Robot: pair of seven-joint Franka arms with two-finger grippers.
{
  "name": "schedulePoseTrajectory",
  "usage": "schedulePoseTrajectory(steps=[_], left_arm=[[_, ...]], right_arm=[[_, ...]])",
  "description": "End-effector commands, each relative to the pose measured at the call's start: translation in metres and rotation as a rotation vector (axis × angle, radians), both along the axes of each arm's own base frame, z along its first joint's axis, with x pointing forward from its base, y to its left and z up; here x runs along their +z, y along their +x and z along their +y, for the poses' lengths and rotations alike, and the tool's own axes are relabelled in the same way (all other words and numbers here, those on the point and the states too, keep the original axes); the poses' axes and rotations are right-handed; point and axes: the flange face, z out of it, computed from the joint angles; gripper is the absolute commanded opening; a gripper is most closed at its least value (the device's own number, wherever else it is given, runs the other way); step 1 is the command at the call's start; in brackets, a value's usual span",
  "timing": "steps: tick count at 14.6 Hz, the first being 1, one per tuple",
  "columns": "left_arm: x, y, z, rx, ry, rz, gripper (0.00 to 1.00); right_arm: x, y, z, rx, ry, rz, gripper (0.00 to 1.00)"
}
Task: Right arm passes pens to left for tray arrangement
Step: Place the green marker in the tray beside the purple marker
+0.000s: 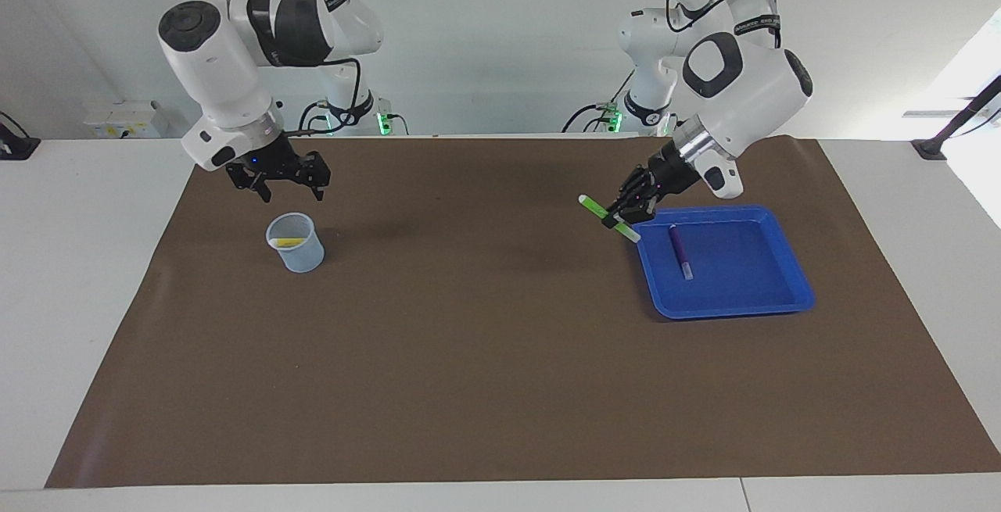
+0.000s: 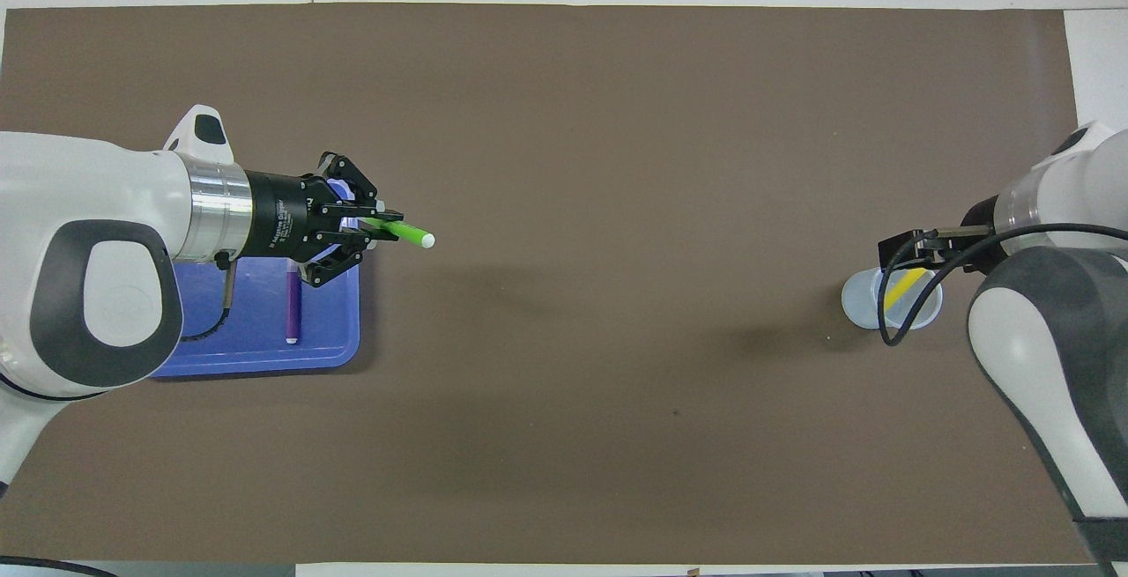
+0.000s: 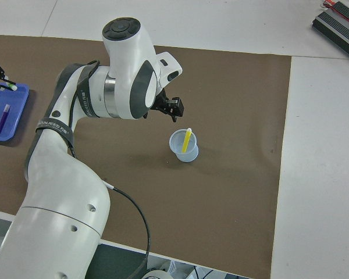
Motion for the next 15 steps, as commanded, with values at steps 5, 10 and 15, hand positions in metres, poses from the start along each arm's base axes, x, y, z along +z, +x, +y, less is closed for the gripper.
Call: schedulePoseTrajectory(steps=[5, 10, 15], left_arm=[[-0.024, 0.005, 0.102, -0.322, 0.21, -0.096, 0.0], [-0.076, 0.006, 0.141, -0.781, 0.342, -0.163, 0.0], [-0.116, -0.004, 0.168, -1.026, 0.388, -0.179, 0.0]], right_arm=[[-0.06, 0.004, -0.041, -0.084, -0.01, 0.034, 0.74], [-0.083, 0.007, -0.05, -0.085, -0.004, 0.027, 0.69], [-0.09, 0.004, -0.052, -0.074, -0.005, 0.003, 0.62]])
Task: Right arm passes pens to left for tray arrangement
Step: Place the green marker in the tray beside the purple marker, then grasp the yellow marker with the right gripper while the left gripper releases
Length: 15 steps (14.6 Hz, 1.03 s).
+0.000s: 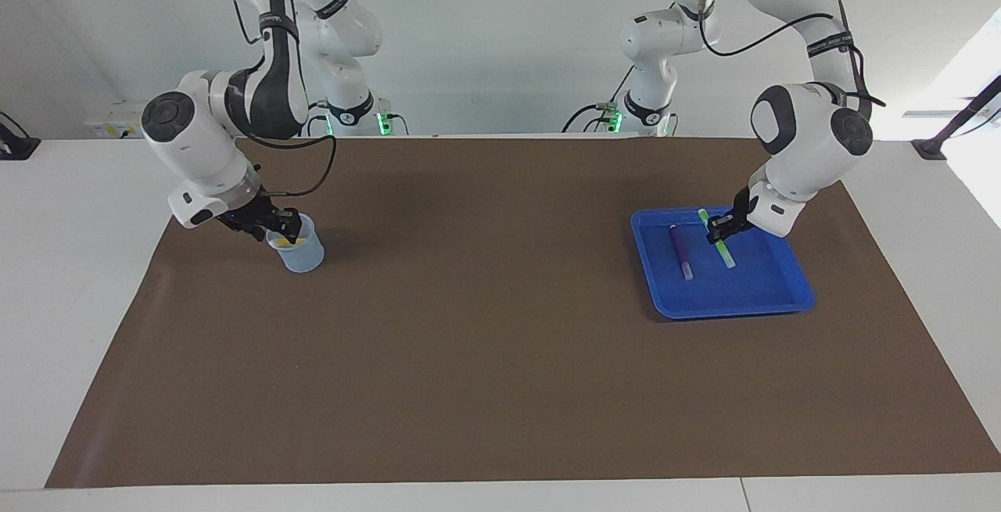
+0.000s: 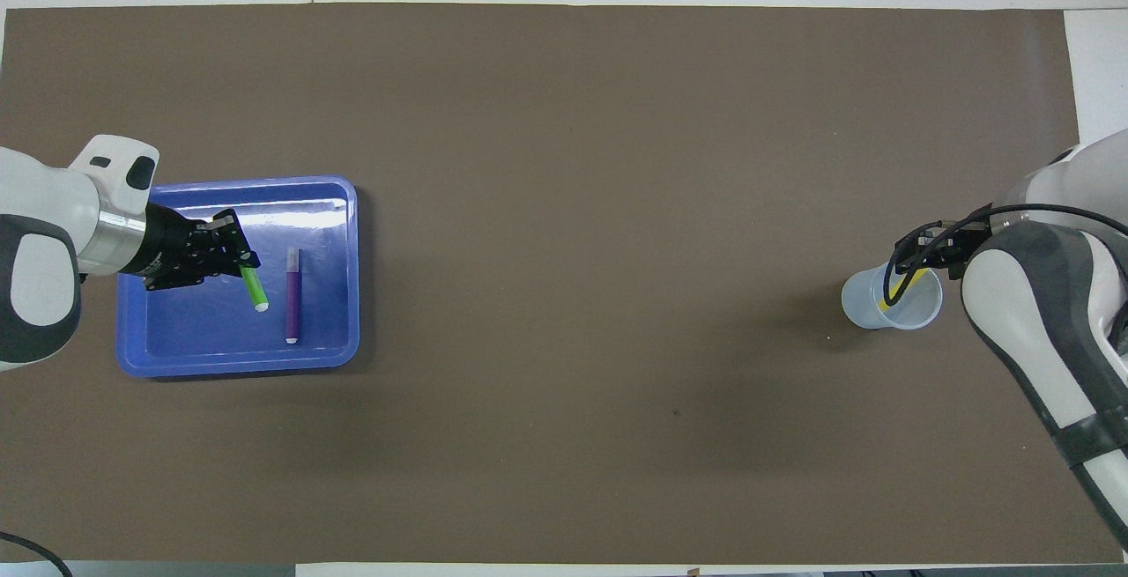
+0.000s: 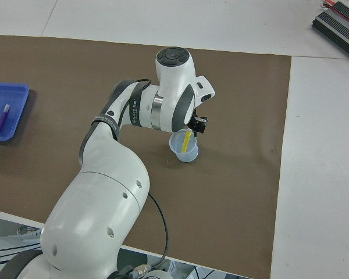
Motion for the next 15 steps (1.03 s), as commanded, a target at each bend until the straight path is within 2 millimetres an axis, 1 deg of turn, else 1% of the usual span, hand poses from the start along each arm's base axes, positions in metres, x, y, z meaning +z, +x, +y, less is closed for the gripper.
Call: schedulePoseTrajectory(steps=[1, 3, 7, 8, 9, 10, 11, 14, 15], left_arm=[[-0.019, -0.012, 0.012, -0.072, 0.017, -0.027, 0.0], [-0.033, -0.016, 0.014, -0.091, 0.044, -0.028, 0.0], [-0.036, -0.016, 0.015, -0.095, 0.06, -0.027, 0.0], [-0.037, -0.016, 0.018, -0.089, 0.06, -0.028, 0.0], [-0.043, -0.018, 0.023, -0.08, 0.059, -0.025, 0.0], [-0.045, -0.019, 0.024, -0.079, 0.061, -0.031, 0.0], [-0.049, -0.022, 0.024, -0.077, 0.06, -0.031, 0.0], [-0.05, -0.021, 0.026, -0.058, 0.064, -0.046, 0.0], [-0.056, -0.023, 0.026, -0.041, 0.066, -0.047, 0.0]], right_arm=[[-0.002, -0.005, -0.003, 0.019, -0.017, -0.027, 0.6], [-0.002, -0.005, -0.004, 0.029, -0.016, -0.031, 0.58], [-0.005, -0.007, -0.01, 0.046, -0.014, -0.034, 0.58], [-0.006, -0.008, -0.012, 0.055, -0.013, -0.03, 0.54], [-0.006, -0.009, -0.012, 0.06, -0.012, -0.028, 0.5], [-0.007, -0.009, -0.012, 0.062, -0.012, -0.027, 0.44], [-0.006, -0.009, -0.011, 0.065, -0.011, -0.022, 0.42], [-0.006, -0.009, -0.011, 0.066, -0.01, -0.016, 0.41], [-0.006, -0.009, -0.01, 0.068, -0.01, -0.018, 0.41]])
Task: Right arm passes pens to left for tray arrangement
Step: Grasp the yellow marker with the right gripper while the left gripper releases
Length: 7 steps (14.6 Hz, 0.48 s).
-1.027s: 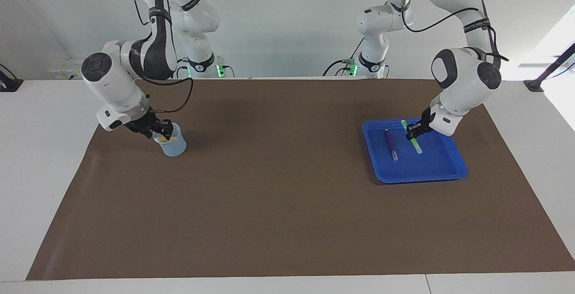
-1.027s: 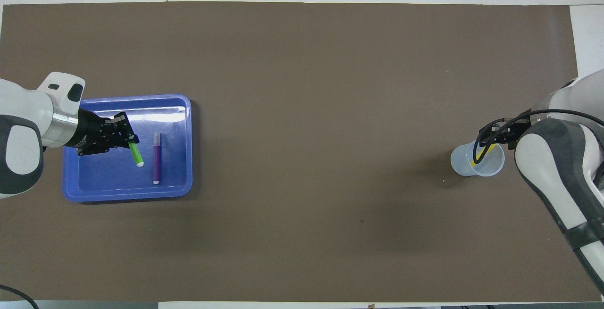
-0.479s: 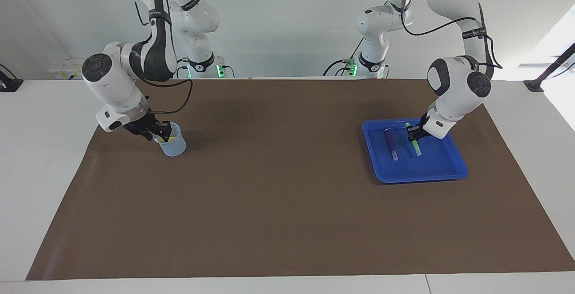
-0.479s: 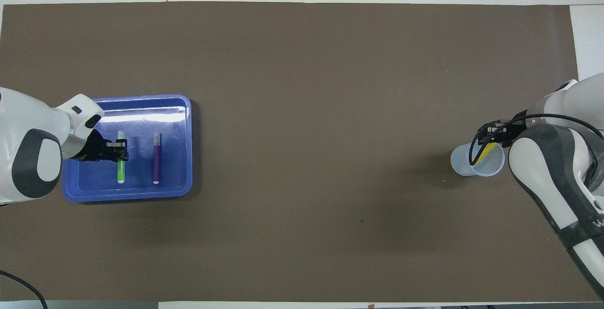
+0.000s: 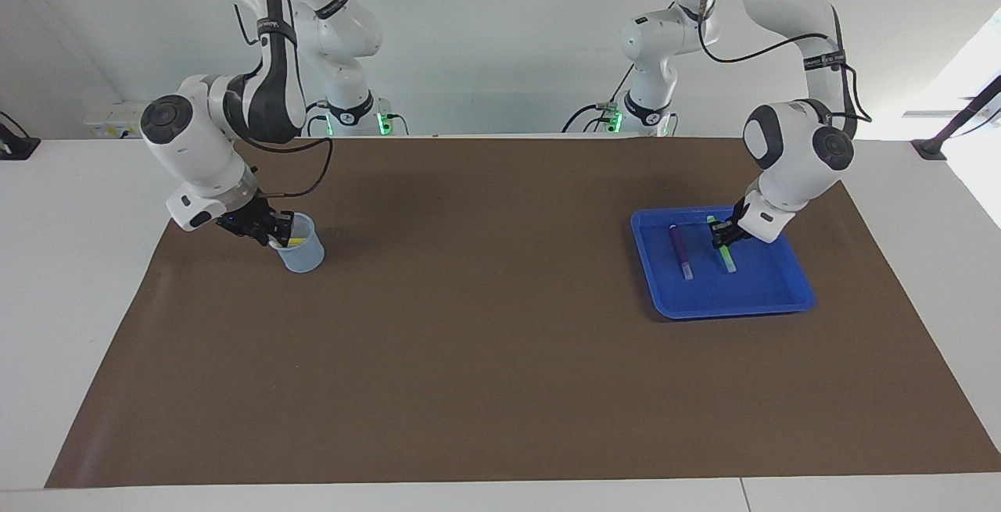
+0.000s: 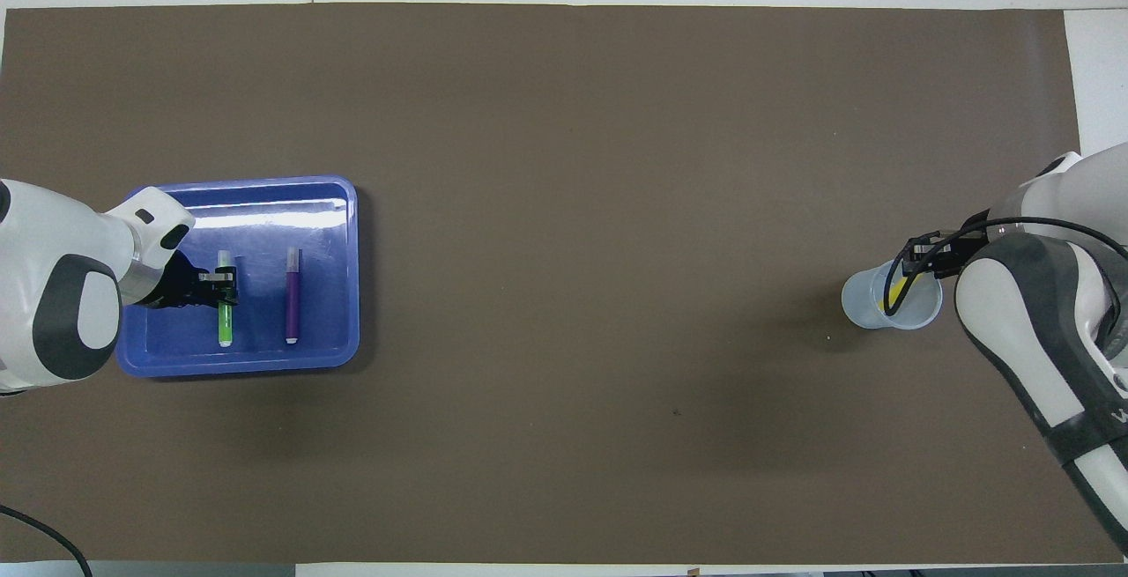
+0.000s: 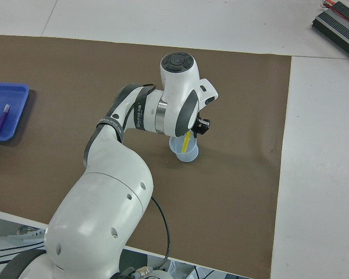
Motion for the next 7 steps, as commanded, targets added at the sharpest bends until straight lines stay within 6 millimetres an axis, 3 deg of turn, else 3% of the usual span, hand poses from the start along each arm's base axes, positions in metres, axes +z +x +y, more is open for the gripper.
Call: schedulePoseTrajectory(steps=[1, 5, 7], left_arm=[[-0.0124, -0.0042, 0.0032, 0.027, 0.02, -0.025, 0.0], [-0.0185, -0.0048, 0.004, 0.032, 0.02, -0.035, 0.0], [-0.0187, -0.005, 0.0039, 0.032, 0.02, -0.033, 0.0]], right_arm=[[0.003, -0.0053, -0.0013, 0.026, -0.015, -0.008, 0.41], [0.0029, -0.0054, -0.0013, 0.028, -0.014, -0.006, 0.4], [0.0036, -0.005, -0.0013, 0.037, -0.012, -0.008, 0.3]])
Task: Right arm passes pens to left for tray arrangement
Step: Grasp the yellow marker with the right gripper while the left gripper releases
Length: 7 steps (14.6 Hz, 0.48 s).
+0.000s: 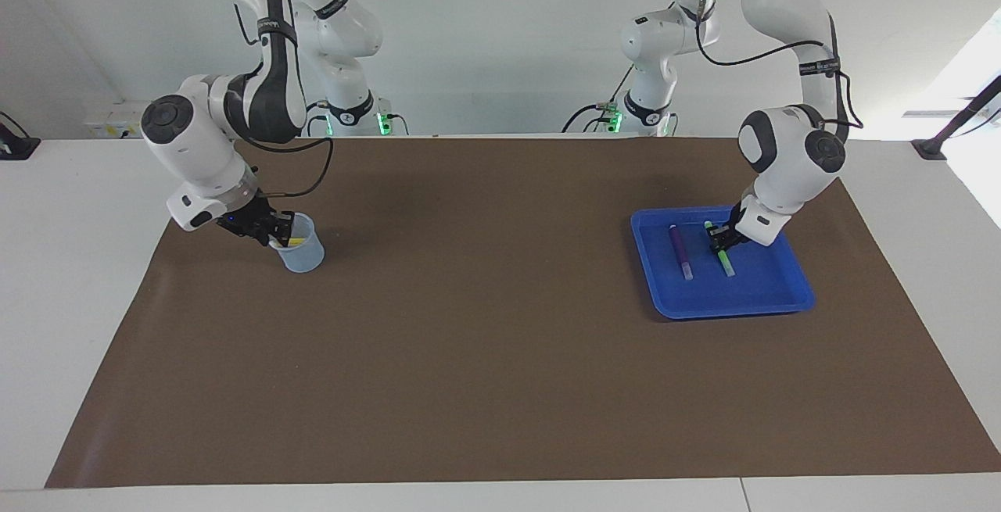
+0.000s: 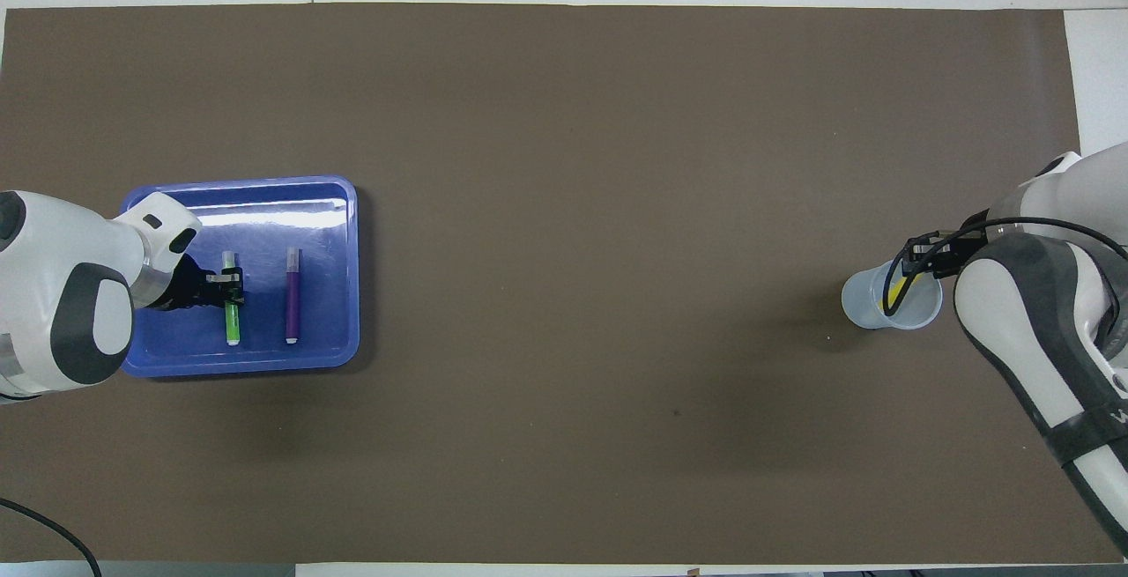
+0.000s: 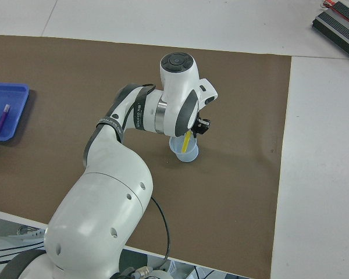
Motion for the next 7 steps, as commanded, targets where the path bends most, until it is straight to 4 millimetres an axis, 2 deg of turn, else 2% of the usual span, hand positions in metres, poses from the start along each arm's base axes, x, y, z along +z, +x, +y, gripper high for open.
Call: schedulePoseTrajectory(steps=[1, 2, 3, 4, 7], left_arm=[[-0.003, -0.003, 0.004, 0.008, 0.017, -0.012, 0.0], [-0.003, -0.003, 0.004, 0.008, 0.017, -0.012, 0.0], [-0.003, -0.003, 0.004, 0.005, 0.018, -0.012, 0.55], [-0.003, -0.003, 0.004, 0.001, 0.018, -0.012, 1.0], [-0.002, -0.001, 0.002, 0.005, 0.017, -0.006, 1.0]], right_arm=[[0.003, -0.005, -0.002, 0.057, -0.011, -0.009, 0.21], [0.003, -0.005, -0.003, 0.071, -0.01, -0.008, 0.12], [0.003, -0.005, -0.002, 0.076, -0.01, -0.008, 0.01], [0.004, -0.005, 0.0, 0.079, -0.009, -0.002, 0.0], [0.02, 0.003, 0.004, 0.096, -0.011, 0.032, 0.0]])
